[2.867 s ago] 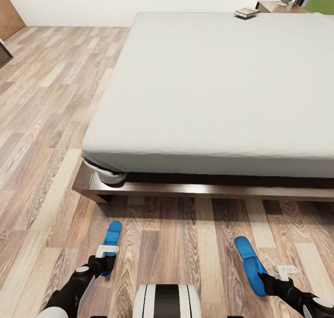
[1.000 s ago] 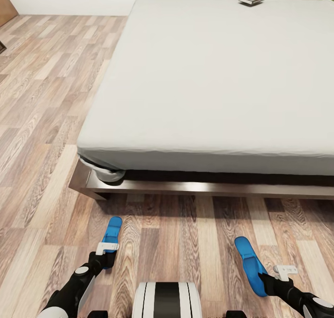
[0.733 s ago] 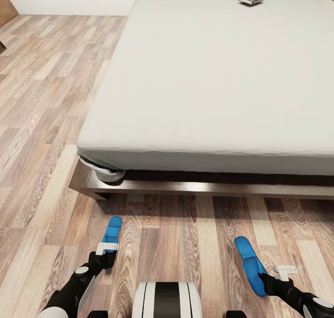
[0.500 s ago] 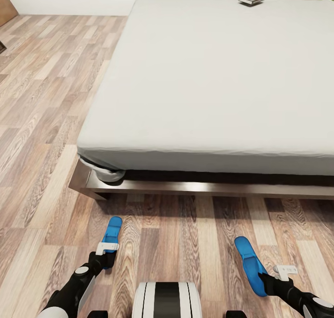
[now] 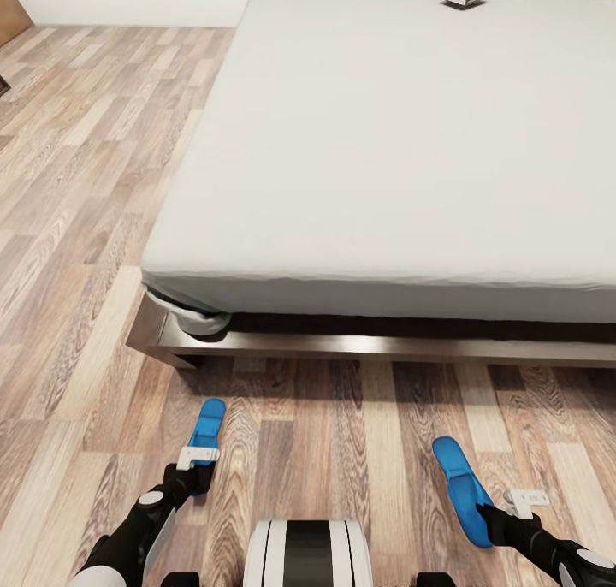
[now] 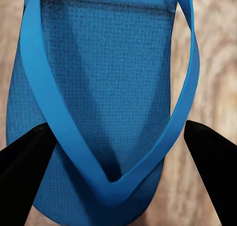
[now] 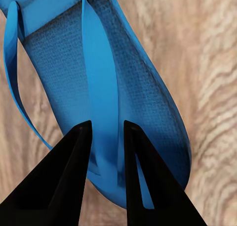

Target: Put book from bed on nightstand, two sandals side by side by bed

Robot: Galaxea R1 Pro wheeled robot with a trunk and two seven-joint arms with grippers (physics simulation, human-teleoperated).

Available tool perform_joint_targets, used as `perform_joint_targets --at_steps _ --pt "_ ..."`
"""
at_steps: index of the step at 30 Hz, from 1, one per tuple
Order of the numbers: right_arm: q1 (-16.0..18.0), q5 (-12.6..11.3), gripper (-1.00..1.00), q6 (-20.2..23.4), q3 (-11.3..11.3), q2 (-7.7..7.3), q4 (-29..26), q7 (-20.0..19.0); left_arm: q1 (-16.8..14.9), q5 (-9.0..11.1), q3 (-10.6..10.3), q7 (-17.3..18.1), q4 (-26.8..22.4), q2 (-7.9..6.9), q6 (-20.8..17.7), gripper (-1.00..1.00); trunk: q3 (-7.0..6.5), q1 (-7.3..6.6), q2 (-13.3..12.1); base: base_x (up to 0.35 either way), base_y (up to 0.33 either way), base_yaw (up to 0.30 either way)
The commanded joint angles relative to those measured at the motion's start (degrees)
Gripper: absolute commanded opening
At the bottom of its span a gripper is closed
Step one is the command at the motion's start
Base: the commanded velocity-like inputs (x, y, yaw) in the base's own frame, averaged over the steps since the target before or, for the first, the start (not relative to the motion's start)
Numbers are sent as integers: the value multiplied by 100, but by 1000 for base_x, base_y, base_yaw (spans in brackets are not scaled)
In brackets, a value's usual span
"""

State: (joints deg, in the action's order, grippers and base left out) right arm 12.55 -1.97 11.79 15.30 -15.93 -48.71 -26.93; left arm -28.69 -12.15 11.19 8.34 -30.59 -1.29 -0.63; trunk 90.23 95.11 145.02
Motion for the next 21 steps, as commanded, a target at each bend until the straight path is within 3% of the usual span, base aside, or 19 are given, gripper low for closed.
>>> perform_joint_targets --at_steps 1,15,16,21 --pt "2 -30 -100 52 18 2 -7 -45 4 -76 59 45 27 6 -7 -100 27 4 2 0 0 0" --pt "2 -29 -100 52 17 2 -7 -41 4 -77 59 45 27 6 1 -100 27 4 2 0 0 0" --pt "3 -27 -100 52 17 2 -7 -42 4 -77 59 44 27 6 1 100 27 4 2 0 0 0" --pt "2 -29 -100 52 17 2 -7 -42 4 -77 59 37 27 6 1 100 27 4 2 0 0 0"
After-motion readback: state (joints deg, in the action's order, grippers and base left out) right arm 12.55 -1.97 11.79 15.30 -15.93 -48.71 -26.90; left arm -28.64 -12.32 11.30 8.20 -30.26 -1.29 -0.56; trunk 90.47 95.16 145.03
